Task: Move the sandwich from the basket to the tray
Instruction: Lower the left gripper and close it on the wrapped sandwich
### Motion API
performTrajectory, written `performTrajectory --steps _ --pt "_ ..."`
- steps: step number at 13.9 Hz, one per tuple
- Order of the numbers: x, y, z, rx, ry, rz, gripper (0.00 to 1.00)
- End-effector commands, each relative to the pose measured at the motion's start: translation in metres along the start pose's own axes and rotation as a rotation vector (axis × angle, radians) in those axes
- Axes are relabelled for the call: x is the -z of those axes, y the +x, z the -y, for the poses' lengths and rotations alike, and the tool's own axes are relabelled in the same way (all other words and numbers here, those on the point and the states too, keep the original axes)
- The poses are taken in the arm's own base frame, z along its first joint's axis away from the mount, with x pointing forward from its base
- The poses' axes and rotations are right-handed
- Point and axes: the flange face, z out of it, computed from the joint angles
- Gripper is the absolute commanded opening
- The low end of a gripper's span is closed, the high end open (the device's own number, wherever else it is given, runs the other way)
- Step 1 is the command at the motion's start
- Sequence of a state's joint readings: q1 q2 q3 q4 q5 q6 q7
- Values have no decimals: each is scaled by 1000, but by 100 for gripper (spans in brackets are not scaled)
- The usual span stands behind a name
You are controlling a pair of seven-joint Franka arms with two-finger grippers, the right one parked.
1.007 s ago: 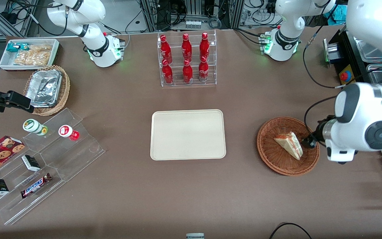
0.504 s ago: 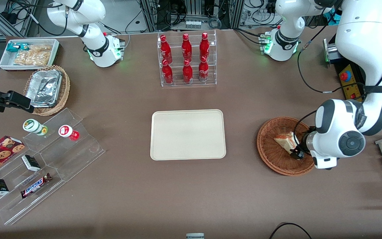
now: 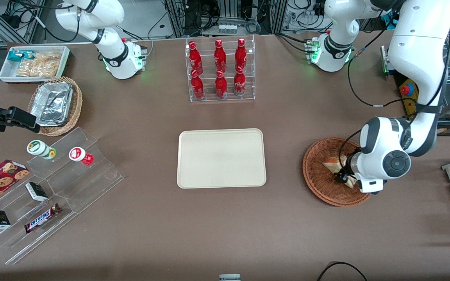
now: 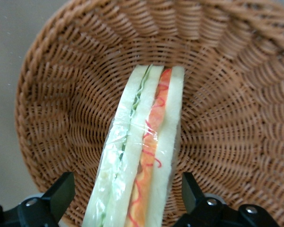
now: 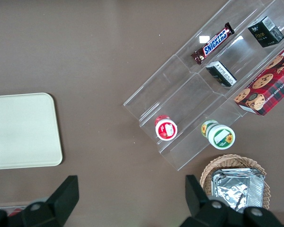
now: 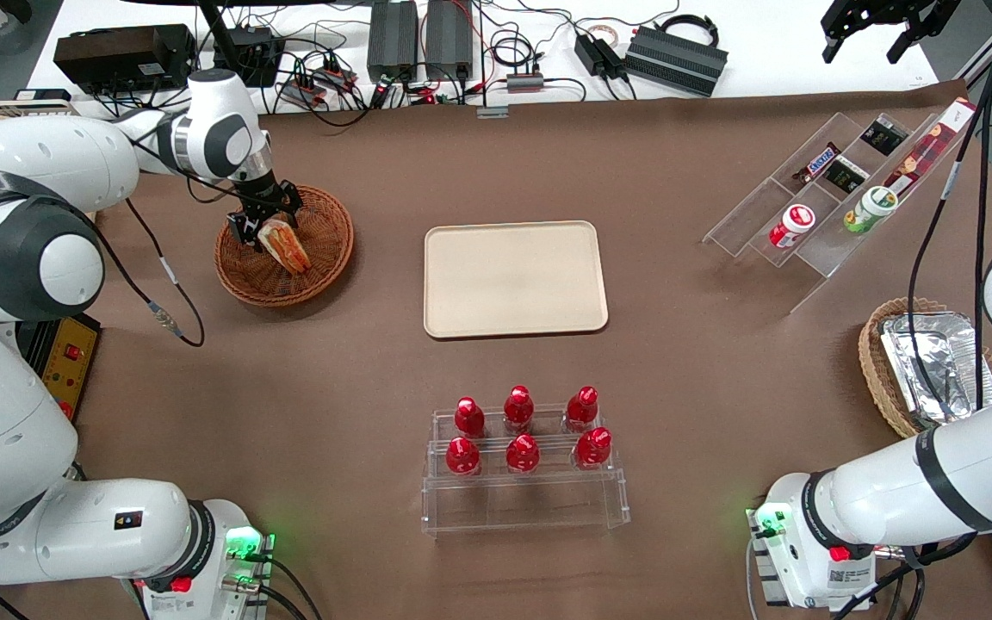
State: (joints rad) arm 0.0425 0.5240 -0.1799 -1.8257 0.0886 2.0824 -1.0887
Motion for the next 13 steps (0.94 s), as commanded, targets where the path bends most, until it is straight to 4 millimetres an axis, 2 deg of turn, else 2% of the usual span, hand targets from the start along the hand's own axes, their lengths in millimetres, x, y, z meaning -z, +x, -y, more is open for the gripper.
performTrajectory --steps 1,2,3,4,5,7,10,11,12,13 --pt "-12 -5 7 11 -9 -17 87" --pt "-12 -5 7 12 -9 -17 61" --pt "-11 -6 6 9 -11 -18 43" --pt "-6 -5 6 10 -14 -21 34" --pt "1 -6 3 9 -23 -26 31" --pt "29 -12 -2 -5 -23 -38 25" --pt "89 -67 -29 -95 25 -50 25" --pt "109 -98 -46 -134 37 -50 25" --pt "122 -128 -60 -176 43 -56 25" --pt "119 -160 -78 -226 50 -62 25"
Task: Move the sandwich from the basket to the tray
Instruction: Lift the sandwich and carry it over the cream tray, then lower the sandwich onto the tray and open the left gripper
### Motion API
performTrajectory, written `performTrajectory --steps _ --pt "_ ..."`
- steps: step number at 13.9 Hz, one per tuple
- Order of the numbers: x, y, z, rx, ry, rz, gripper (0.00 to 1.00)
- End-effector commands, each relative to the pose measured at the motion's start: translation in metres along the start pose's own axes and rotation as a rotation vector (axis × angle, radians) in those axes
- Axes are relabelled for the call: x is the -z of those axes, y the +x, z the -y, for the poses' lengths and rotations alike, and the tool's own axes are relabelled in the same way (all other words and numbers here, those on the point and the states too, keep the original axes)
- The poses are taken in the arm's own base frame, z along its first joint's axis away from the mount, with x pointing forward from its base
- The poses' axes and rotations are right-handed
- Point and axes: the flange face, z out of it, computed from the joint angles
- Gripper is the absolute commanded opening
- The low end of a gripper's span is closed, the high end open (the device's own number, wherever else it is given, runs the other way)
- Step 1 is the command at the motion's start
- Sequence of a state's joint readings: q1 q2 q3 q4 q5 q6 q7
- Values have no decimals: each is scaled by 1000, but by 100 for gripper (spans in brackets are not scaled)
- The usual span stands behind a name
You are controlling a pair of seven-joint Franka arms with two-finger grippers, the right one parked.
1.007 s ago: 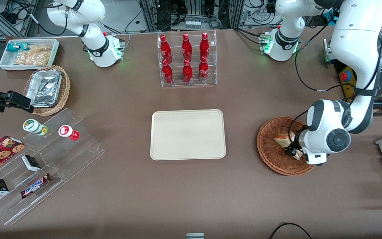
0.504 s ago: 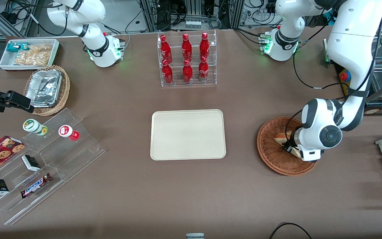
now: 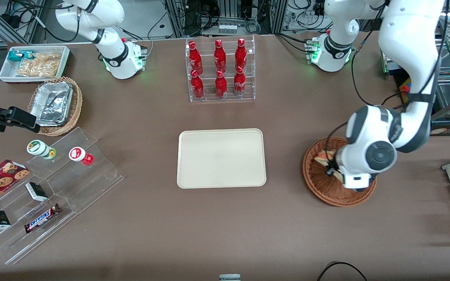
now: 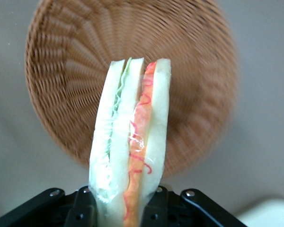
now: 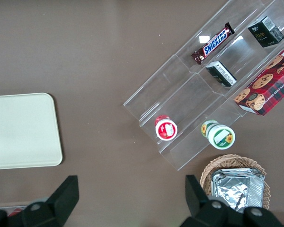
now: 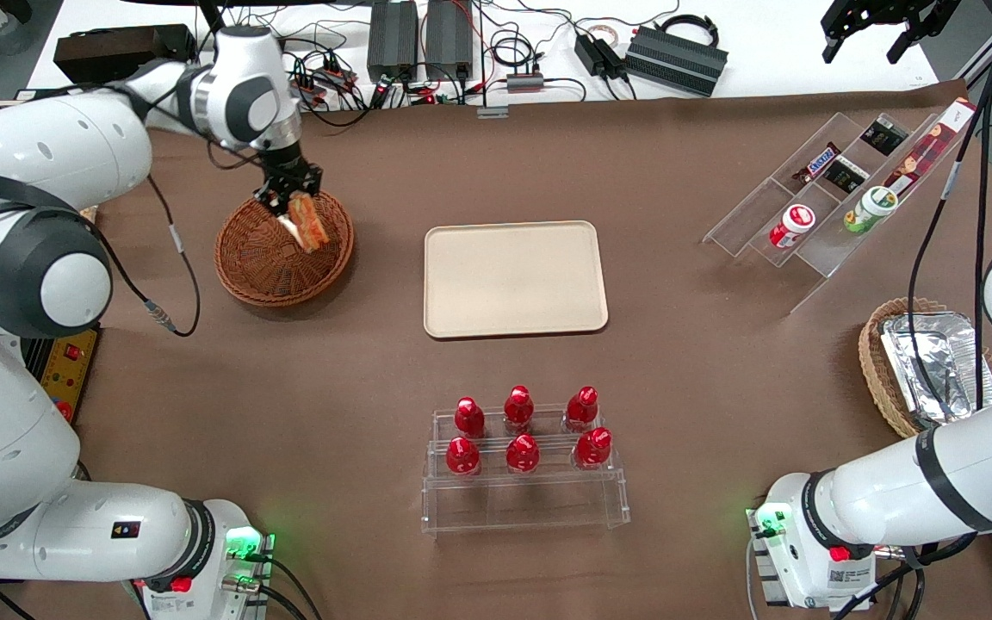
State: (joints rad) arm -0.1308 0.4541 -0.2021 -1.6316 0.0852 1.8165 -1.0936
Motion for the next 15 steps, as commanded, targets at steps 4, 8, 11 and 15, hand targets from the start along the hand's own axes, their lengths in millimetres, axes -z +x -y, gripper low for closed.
performTrajectory --steps 4,8,11,15 --pt "-12 -154 -126 -247 -24 -13 26" --pt "-46 -238 -190 -490 -99 -32 27" --pt "-68 -280 -209 -660 -152 14 27" --pt "-100 -319 -221 -763 -162 27 27"
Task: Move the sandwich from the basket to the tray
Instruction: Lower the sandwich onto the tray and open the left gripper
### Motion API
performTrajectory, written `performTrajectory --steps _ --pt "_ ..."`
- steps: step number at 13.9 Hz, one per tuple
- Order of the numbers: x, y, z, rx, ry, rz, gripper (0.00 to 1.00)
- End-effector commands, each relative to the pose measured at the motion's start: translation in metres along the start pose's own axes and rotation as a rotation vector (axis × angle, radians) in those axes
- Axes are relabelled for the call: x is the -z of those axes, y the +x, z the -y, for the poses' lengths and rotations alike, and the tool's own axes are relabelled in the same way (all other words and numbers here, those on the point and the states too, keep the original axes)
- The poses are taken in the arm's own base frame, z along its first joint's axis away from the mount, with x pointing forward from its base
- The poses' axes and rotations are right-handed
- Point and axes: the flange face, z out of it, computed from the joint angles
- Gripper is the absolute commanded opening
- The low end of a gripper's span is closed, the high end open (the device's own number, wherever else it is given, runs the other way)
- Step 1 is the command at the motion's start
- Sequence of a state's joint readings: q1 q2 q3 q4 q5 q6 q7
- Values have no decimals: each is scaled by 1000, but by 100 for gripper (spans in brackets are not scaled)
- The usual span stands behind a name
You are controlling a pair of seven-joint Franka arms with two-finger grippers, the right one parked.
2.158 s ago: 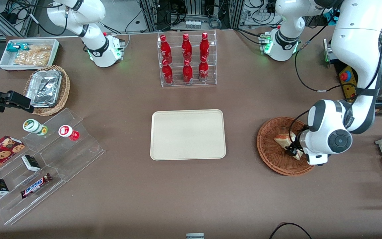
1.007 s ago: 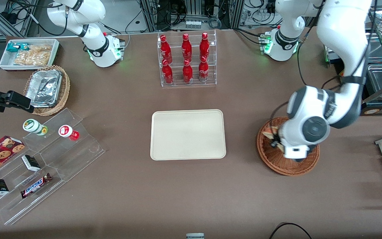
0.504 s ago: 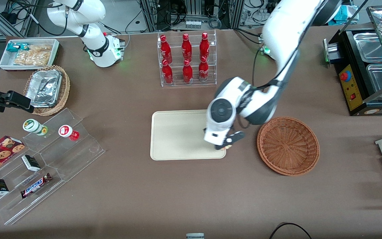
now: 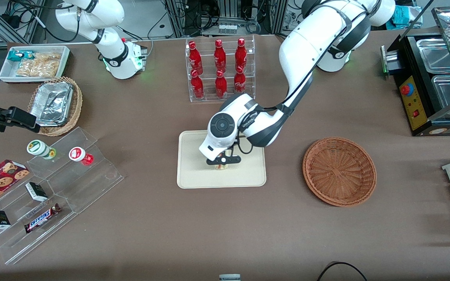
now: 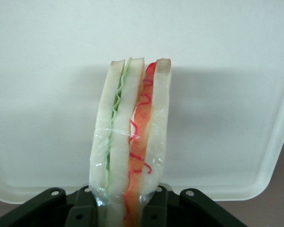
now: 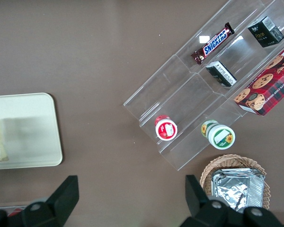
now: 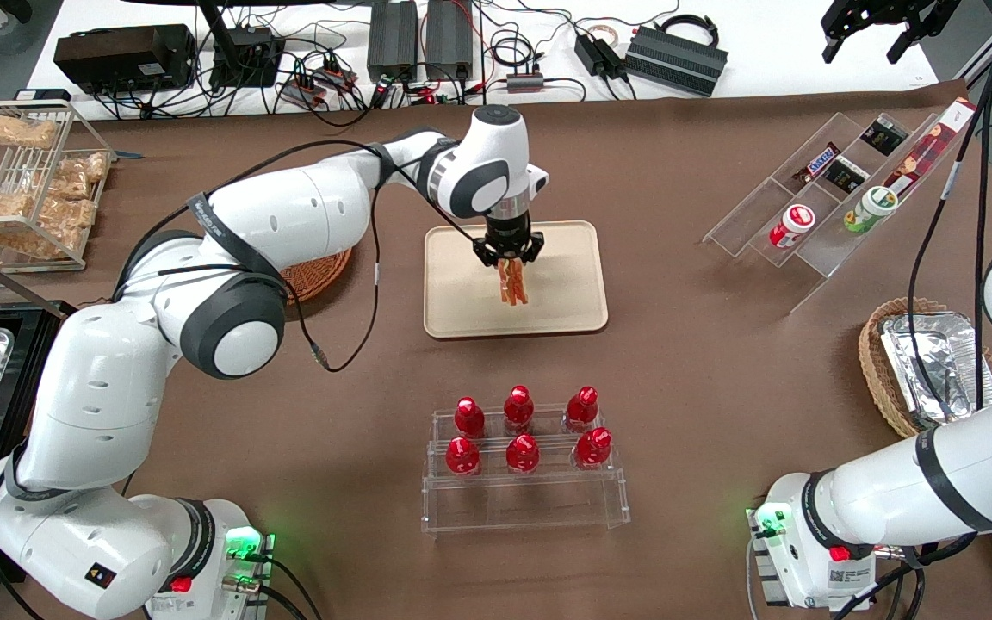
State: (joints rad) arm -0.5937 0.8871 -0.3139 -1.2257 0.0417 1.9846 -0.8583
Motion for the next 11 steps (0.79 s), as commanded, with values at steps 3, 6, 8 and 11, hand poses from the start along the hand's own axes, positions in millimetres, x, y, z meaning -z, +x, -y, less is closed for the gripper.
performTrajectory --steps 3,6,8,11 --pt "-20 -2 -14 -41 -10 -1 28" --pt "-26 -1 -12 -40 -1 5 30" --pt "-30 1 -10 -36 3 7 35" --pt "-23 0 -11 -39 5 3 100"
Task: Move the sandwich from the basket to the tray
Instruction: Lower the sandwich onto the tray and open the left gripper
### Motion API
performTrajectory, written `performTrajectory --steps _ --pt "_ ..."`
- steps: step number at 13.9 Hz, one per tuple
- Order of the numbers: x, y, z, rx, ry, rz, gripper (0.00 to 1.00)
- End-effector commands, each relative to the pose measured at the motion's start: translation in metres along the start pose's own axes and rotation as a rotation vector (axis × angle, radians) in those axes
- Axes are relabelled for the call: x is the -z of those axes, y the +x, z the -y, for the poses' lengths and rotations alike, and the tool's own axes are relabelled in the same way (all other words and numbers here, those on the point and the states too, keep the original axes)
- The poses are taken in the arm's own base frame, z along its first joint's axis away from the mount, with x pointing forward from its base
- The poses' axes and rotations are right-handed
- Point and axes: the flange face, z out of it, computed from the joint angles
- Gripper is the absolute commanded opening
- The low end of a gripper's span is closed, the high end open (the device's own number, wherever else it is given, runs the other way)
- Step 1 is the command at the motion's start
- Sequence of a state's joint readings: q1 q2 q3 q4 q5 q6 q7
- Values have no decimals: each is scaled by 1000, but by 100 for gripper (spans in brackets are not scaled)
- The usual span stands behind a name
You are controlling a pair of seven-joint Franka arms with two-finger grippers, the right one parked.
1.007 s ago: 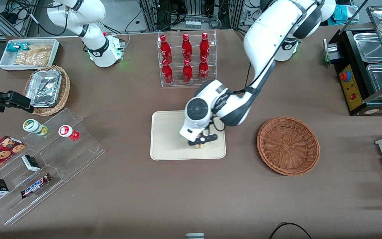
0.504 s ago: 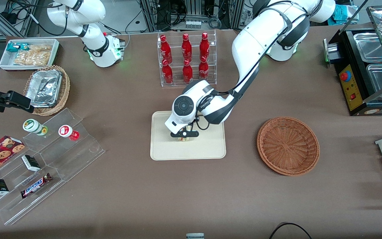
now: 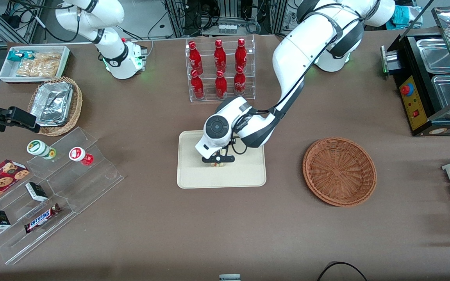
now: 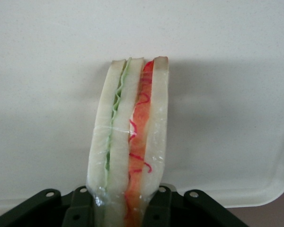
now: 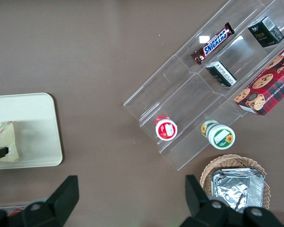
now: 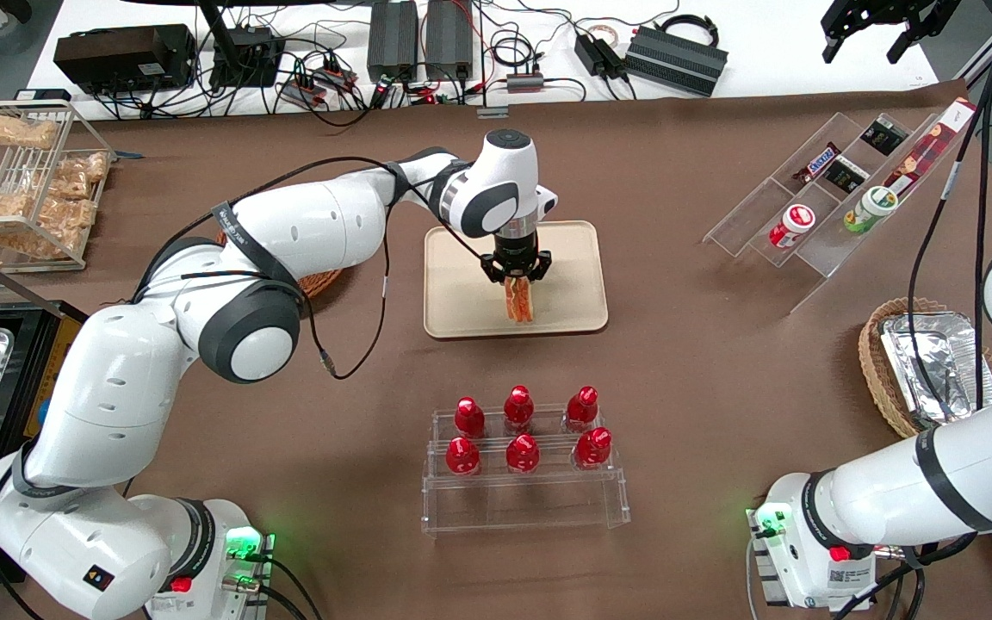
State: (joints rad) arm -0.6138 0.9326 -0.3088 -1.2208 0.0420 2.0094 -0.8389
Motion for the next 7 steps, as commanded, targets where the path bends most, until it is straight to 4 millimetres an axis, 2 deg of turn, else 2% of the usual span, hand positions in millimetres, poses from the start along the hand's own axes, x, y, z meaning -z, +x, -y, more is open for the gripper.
performTrajectory --steps 1,3,5,6,7 --pt "23 0 -6 -19 -2 -29 100" --pt "56 -9 -3 -27 29 -35 100" --pt "98 -15 6 -22 48 -44 100" --pt "125 -8 26 3 60 -46 100" --pt "144 5 52 41 75 -36 100"
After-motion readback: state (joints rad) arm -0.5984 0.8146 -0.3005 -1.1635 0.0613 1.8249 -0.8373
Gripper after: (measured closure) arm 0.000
